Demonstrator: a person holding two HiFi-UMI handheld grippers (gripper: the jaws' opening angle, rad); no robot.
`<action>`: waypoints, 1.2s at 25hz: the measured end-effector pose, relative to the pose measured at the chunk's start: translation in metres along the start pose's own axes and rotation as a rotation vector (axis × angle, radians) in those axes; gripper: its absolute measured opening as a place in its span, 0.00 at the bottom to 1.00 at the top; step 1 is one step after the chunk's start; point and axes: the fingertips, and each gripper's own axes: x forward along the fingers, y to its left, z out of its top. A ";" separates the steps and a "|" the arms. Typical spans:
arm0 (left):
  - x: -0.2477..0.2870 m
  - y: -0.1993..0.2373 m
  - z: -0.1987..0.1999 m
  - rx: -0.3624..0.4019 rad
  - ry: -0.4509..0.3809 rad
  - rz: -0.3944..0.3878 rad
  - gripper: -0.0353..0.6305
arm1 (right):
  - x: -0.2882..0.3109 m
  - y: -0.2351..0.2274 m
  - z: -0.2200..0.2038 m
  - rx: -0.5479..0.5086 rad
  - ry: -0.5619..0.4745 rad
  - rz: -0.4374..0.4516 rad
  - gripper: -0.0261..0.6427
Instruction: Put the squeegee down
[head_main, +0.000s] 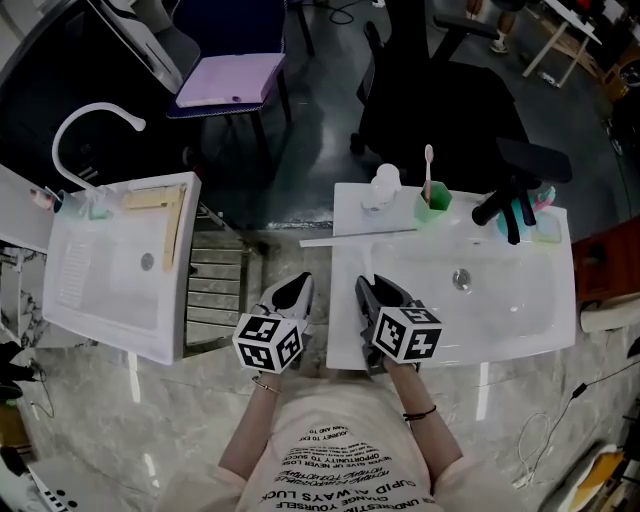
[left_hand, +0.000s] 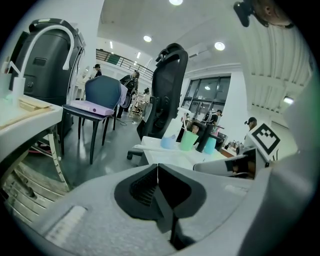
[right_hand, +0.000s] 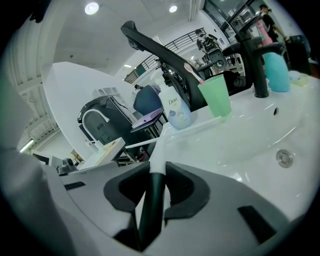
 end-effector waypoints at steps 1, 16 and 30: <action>0.001 0.000 -0.001 -0.003 0.004 -0.001 0.09 | 0.001 -0.001 -0.001 0.001 0.004 -0.003 0.18; 0.002 0.003 -0.009 -0.006 0.048 -0.028 0.09 | 0.006 -0.004 -0.015 -0.019 0.051 -0.068 0.18; 0.008 0.003 -0.010 0.014 0.087 -0.090 0.09 | 0.008 -0.004 -0.015 -0.071 0.054 -0.132 0.18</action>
